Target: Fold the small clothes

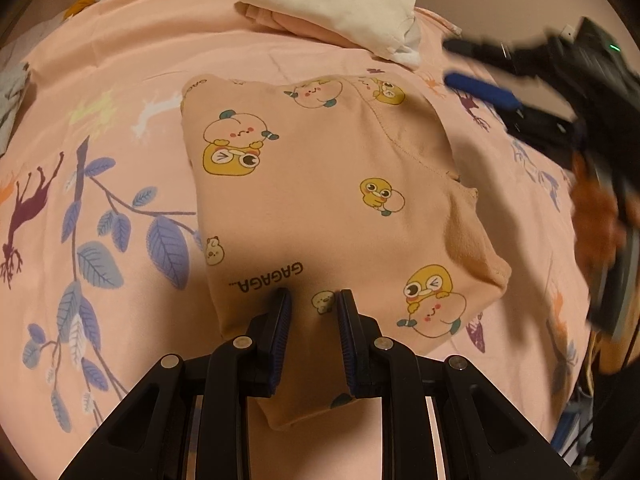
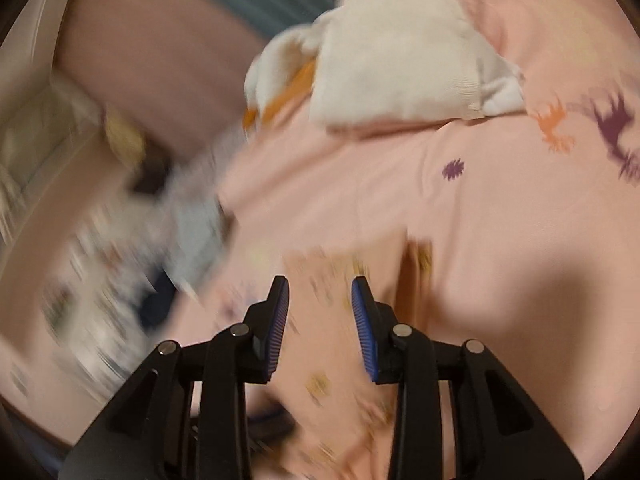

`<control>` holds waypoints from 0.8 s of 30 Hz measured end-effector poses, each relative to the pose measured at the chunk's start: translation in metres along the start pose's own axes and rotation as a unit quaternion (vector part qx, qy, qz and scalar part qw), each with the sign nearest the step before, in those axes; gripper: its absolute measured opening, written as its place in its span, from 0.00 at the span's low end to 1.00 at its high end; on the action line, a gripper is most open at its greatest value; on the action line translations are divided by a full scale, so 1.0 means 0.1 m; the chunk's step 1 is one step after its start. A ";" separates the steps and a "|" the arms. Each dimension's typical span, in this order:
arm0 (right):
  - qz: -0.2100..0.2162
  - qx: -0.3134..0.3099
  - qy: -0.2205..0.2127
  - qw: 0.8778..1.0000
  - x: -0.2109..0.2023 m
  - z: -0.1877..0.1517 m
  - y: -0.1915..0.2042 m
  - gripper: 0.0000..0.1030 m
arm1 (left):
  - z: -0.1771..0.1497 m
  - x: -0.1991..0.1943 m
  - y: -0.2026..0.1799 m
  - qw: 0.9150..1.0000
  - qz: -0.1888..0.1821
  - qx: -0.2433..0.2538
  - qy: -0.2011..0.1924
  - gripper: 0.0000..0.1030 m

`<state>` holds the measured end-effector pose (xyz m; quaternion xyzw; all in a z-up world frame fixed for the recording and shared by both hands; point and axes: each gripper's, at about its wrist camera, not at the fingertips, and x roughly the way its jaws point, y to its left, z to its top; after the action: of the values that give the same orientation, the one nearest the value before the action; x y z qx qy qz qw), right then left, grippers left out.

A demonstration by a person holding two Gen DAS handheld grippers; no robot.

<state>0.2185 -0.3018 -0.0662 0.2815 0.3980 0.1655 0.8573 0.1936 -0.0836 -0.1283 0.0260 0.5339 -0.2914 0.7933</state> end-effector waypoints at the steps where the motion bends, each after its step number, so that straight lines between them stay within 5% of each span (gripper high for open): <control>1: -0.014 -0.026 0.009 1.000 0.00 -0.08 0.06 0.29 | 0.00 0.00 0.00 1.000 0.000 0.000 0.000 0.19; 11: -0.084 -0.150 0.080 0.982 0.10 -0.69 0.15 0.23 | -0.03 0.01 0.01 1.000 -0.001 -0.002 -0.001 0.19; 17: -0.129 -0.146 0.100 0.976 0.18 -0.77 -0.05 0.12 | -0.07 0.00 0.04 1.000 -0.001 -0.003 -0.002 0.19; 24: -0.127 -0.117 0.107 0.979 0.13 -0.87 -0.22 0.10 | -0.16 -0.05 0.09 1.000 -0.006 -0.005 -0.006 0.19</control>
<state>0.1610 -0.2821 -0.1333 0.1076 0.4980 0.1299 0.8506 0.1836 -0.0687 -0.1331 0.0170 0.5308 -0.2934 0.7949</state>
